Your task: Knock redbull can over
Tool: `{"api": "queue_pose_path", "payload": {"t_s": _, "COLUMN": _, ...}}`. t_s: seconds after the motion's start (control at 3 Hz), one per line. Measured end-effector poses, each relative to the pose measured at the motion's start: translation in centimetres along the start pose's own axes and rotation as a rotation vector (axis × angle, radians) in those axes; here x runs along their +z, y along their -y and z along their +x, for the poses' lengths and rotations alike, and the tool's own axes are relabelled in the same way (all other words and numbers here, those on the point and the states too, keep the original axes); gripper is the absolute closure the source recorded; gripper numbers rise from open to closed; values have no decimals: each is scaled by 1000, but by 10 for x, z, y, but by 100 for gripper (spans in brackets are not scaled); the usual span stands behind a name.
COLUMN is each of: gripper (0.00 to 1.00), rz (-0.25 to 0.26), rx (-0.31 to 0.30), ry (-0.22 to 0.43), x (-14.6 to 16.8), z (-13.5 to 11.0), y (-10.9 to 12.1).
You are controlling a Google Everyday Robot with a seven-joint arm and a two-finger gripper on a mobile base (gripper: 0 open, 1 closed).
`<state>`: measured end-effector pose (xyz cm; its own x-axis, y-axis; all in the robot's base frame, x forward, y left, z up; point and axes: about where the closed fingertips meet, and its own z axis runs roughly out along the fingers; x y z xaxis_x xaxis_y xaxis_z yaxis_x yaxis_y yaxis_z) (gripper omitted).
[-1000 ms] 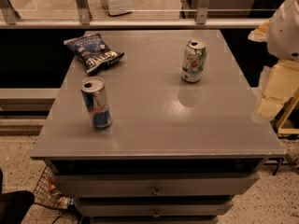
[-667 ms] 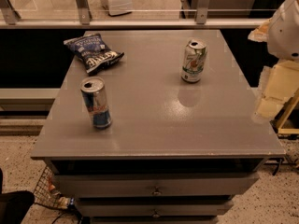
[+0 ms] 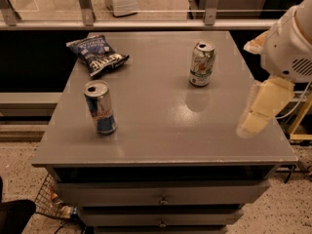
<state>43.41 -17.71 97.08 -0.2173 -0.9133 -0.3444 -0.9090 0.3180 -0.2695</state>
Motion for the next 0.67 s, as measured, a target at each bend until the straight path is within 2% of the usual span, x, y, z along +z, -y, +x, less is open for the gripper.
{"api": "queue_pose_path", "payload": {"t_s": 0.33, "gripper": 0, "rz": 0, "rx": 51, "ry": 163, "x": 24, "z": -21, "y": -16}}
{"api": "queue_pose_path", "payload": {"t_s": 0.67, "gripper": 0, "rz": 25, "rx": 107, "ry": 336, "x": 42, "z": -41, "y": -19}}
